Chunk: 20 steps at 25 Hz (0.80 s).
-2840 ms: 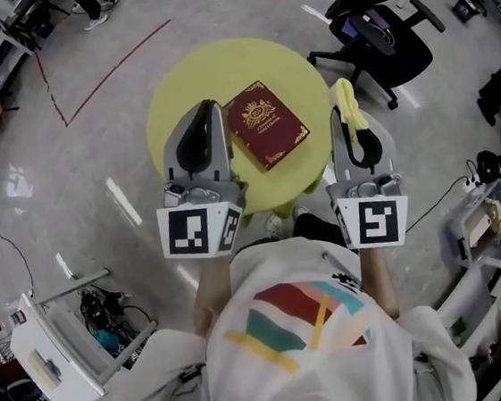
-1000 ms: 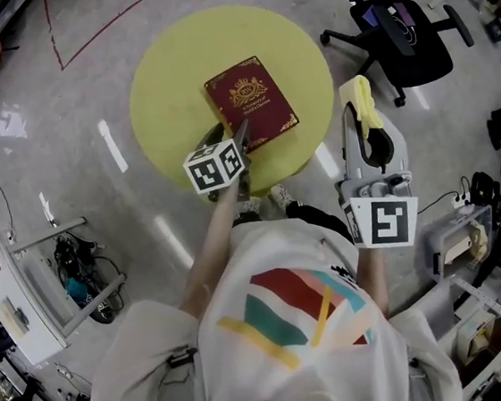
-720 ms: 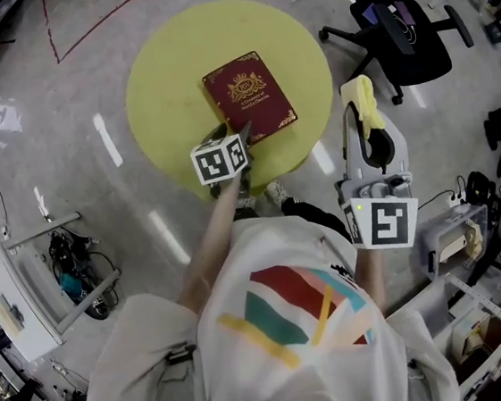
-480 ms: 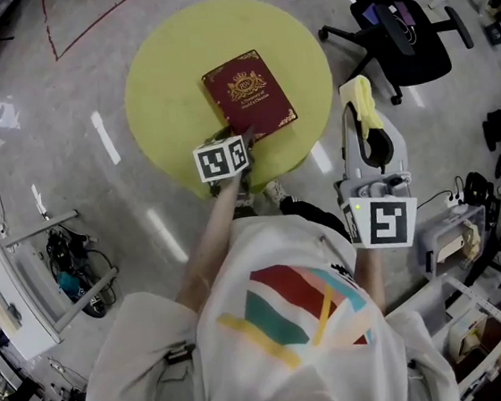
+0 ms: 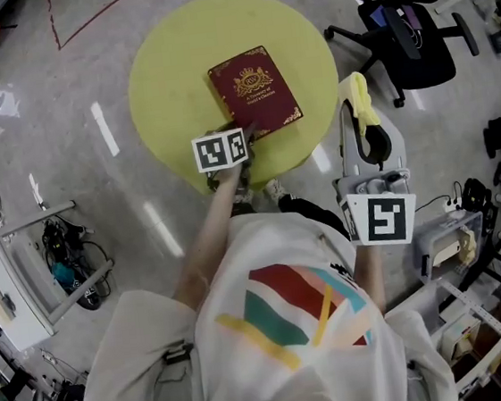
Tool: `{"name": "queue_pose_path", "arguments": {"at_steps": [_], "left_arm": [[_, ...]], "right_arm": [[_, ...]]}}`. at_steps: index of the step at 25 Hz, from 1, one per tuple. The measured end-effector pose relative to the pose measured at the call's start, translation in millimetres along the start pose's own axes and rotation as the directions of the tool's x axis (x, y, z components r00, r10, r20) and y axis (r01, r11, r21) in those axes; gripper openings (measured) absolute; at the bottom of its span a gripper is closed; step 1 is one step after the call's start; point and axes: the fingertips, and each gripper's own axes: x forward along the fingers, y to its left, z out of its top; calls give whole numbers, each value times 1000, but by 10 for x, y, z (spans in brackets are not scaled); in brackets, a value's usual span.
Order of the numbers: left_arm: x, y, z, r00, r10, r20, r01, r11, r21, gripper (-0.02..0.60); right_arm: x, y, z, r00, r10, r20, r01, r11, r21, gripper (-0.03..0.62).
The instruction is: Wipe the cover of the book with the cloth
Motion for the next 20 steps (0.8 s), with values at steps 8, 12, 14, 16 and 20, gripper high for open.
{"name": "queue_pose_path", "arguments": {"at_steps": [8, 12, 14, 16, 20], "left_arm": [[8, 4, -11, 1000, -6, 13, 6, 1000, -9, 256], [-1, -4, -16, 1000, -7, 17, 7, 1000, -10, 256], [-1, -9, -11, 1000, -6, 18, 6, 1000, -9, 256], [-1, -11, -6, 1000, -7, 19, 7, 1000, -10, 256], [6, -5, -16, 1000, -6, 27, 6, 1000, -14, 256]], "right_arm": [[148, 3, -19, 999, 20, -28, -22, 998, -53, 29], [374, 35, -34, 996, 53, -68, -62, 988, -141, 29], [520, 75, -30, 993, 78, -89, -95, 973, -213, 29], [704, 117, -80, 988, 93, -123, -127, 943, -307, 29], [1179, 218, -527, 952, 91, -291, -263, 725, -636, 29]]}}
